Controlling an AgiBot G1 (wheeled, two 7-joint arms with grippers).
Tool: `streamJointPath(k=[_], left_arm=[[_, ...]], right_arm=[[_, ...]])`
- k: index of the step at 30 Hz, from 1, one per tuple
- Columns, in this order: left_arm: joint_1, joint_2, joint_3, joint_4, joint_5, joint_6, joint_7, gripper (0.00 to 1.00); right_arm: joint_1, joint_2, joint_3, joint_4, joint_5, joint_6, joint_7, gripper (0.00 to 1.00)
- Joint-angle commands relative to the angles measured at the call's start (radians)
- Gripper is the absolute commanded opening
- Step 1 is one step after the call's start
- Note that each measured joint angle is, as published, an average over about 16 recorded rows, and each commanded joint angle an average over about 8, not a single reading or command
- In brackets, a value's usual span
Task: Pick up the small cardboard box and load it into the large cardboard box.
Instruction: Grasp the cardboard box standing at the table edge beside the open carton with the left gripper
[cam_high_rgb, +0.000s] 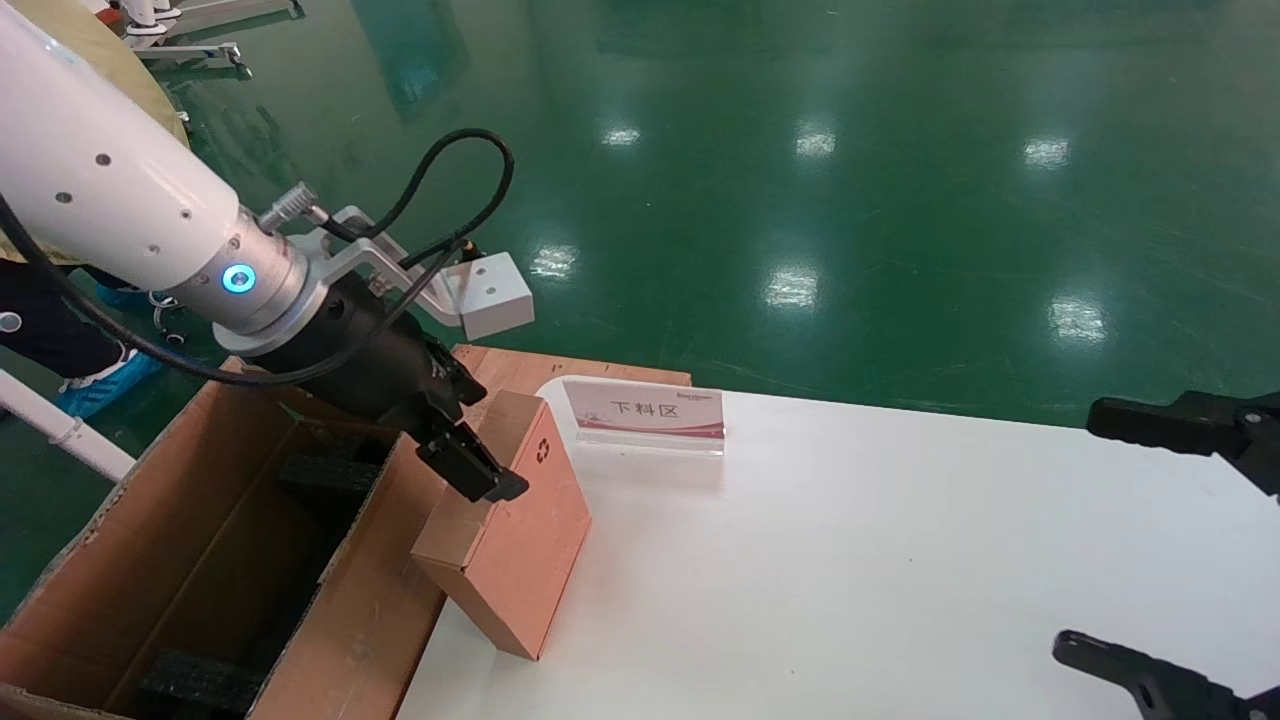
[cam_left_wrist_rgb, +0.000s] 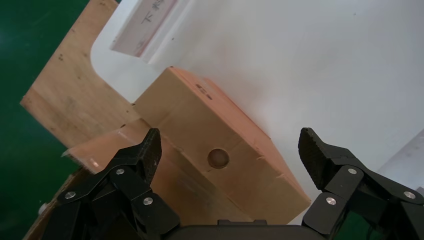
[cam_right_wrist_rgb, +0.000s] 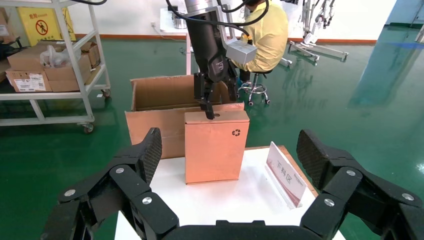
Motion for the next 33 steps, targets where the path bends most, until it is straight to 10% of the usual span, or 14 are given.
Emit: streamJointPath(k=[1,33], left_arm=[[-0.023,0.004,0.038,0.000,-0.001,-0.003,-0.017,1.00],[0.016,-0.014,0.198,0.002,-0.002,-0.105,-0.092,1.00]], right_arm=[[0.000,0.000,0.000,0.000,0.000,0.000,0.000,1.00],[0.001,0.001,-0.002,0.000,0.002,0.001,-0.001,1.00]])
